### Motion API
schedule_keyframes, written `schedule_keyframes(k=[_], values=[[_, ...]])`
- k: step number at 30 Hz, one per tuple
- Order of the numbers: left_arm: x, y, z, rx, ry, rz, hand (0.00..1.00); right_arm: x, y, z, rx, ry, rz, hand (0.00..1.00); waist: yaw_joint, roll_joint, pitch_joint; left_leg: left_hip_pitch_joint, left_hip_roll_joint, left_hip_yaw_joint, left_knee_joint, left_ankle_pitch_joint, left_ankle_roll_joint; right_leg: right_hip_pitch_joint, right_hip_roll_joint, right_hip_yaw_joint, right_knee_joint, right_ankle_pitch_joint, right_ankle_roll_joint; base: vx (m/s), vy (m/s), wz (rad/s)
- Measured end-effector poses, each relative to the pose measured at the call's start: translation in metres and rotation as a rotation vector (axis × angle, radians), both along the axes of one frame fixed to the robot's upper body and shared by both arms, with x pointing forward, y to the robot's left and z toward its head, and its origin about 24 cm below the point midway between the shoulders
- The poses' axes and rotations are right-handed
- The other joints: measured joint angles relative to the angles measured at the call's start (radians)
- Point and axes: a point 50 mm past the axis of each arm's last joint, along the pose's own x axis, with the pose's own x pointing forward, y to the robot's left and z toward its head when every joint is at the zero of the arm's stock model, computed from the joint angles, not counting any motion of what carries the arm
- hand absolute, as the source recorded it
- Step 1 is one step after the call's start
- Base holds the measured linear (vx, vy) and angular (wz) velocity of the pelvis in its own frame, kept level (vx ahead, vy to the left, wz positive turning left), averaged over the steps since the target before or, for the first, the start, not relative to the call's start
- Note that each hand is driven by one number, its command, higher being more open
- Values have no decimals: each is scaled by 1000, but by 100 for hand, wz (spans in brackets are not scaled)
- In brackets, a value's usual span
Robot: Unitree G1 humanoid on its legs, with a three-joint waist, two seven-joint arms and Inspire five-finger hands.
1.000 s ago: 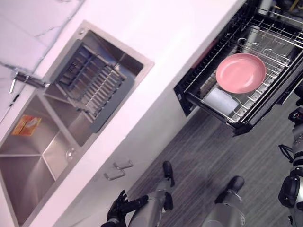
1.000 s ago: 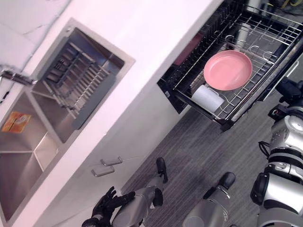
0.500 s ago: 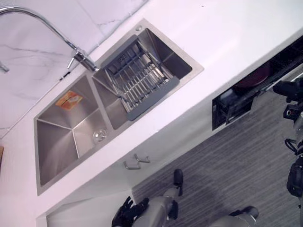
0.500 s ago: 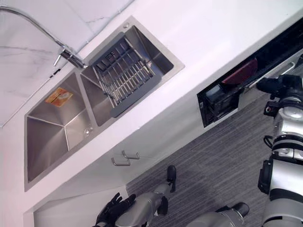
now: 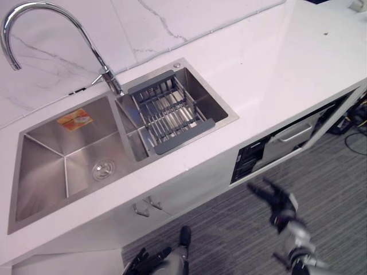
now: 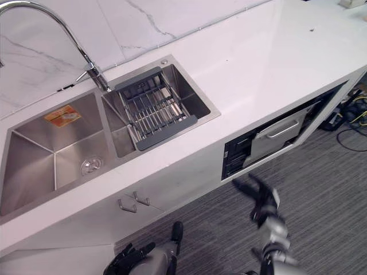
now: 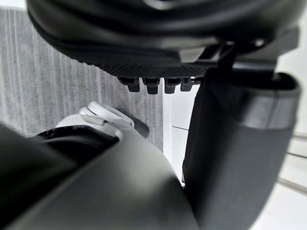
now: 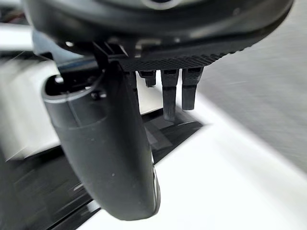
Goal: Walk over to the sink, pick up the cup, carry it to the dishwasher, place the cup inside the dishwasher, then close the dishwasher door
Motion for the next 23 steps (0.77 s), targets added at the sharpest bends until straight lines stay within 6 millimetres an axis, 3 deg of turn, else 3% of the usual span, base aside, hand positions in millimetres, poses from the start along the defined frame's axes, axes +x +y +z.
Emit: schedule_keyframes(k=[1, 2, 3, 4, 9, 10, 11, 12, 13, 14, 15, 16, 17, 18, 19, 20, 21, 22, 23], values=[[-1, 1, 0, 2, 6, 10, 100, -13, 6, -9, 25, 40, -11, 100, -1, -7, 0, 2, 4, 5, 0, -2, -2, 0, 5, 5, -8, 3, -1, -66, -29, -33], [-1, 3, -1, 7, 13, 26, 100, -43, 17, -25, 61, 134, -34, 100, -5, -15, 0, 9, 13, 13, 0, -6, -7, 5, 21, 15, -29, 11, -6, -70, -23, -24], [-2, 5, -1, 11, 17, 29, 100, -57, 22, -31, 69, 184, -39, 100, -6, -23, -2, 9, 19, 17, 0, -10, -12, 5, 29, 19, -39, 15, -9, -102, -33, -19], [-2, 6, -1, 14, 20, 31, 100, -67, 24, -35, 65, 220, -37, 100, -7, -28, -4, 9, 22, 18, 0, -12, -12, 5, 34, 20, -43, 15, -10, -102, -26, -13], [-5, 19, -1, 31, 49, 70, 100, -96, 21, -42, 13, 354, -78, 100, -7, -103, -31, 6, 21, 22, 0, -20, -1, -1, 21, 6, -15, -20, -1, -75, -16, 11], [-6, 28, 1, 53, 58, 83, 100, -109, 28, -47, 36, 401, -105, 100, -4, -154, -41, 5, -5, 48, 19, -30, 17, -2, -26, -1, 41, -50, -19, -19, 23, 38], [-5, 31, 1, 63, 57, 87, 100, -112, 30, -48, 44, 411, -106, 100, -3, -170, -38, 0, -15, 67, 40, -38, 26, -2, -40, 7, 60, -66, -41, 41, 68, 45], [-3, 35, 3, 80, 57, 93, 100, -116, 31, -48, 51, 421, -106, 100, -1, -182, -36, 7, -30, 80, 63, -64, 50, -6, -43, 79, 92, -122, -133, 61, 61, 42], [-4, 36, 3, 96, 68, 89, 100, -121, 36, -50, 67, 428, -96, 100, -10, -195, -35, 38, -45, 58, 38, -70, 57, -23, -8, 219, 114, -191, -234, 66, 44, 55], [-4, 39, 3, 106, 75, 90, 100, -124, 40, -51, 76, 433, -84, 100, -18, -204, -38, 57, -54, 40, 12, -69, 58, -25, 18, 291, 113, -221, -274, 72, -29, 98], [-1, 44, 5, 132, 78, 97, 100, -129, 47, -52, 98, 428, -58, 100, -34, -221, -40, 65, -71, -6, -1, -63, 65, -27, 79, 404, 101, -253, -293, 107, -72, 115], [0, 49, 6, 153, 82, 101, 100, -130, 55, -53, 111, 410, -35, 100, -34, -249, -55, 64, -90, -38, 2, -62, 65, -22, 110, 474, 80, -266, -285, 133, -79, 106], [-1, 52, 7, 163, 87, 106, 100, -128, 57, -53, 110, 395, -22, 100, -28, -263, -62, 65, -100, -46, 4, -59, 62, -15, 104, 486, 81, -246, -256, 176, -61, 72], [-2, 53, 6, 178, 102, 101, 100, -120, 59, -51, 103, 356, 14, 100, -28, -261, -64, 70, -98, -77, 5, -61, 73, -33, 97, 497, 158, -196, -185, 182, -40, 64], [-2, 46, 4, 173, 110, 103, 100, -108, 60, -48, 102, 312, 39, 100, -41, -238, -63, 76, -70, -103, 7, -77, 84, -94, 112, 531, 298, -147, -215, 164, -24, 61], [-2, 44, 4, 171, 113, 112, 100, -103, 58, -47, 101, 288, 46, 100, -39, -214, -59, 77, -48, -113, 12, -84, 82, -124, 132, 569, 336, -170, -213, 108, -57, 48], [-1, 41, 3, 160, 118, 153, 100, -91, 58, -42, 90, 235, 84, 100, -36, -198, -56, 86, -12, -140, 16, -98, 74, -154, 193, 625, 307, -233, -193, 68, -82, 38], [-1, 39, 2, 145, 122, 195, 100, -82, 61, -38, 79, 191, 132, 100, -37, -192, -52, 94, 6, -162, 26, -111, 68, -177, 244, 666, 253, -250, -185, 66, -136, 40], [-2, 39, 2, 141, 122, 213, 100, -80, 64, -37, 79, 180, 153, 100, -36, -194, -53, 96, 6, -169, 34, -122, 63, -184, 257, 678, 220, -248, -182, 37, -92, 31]])
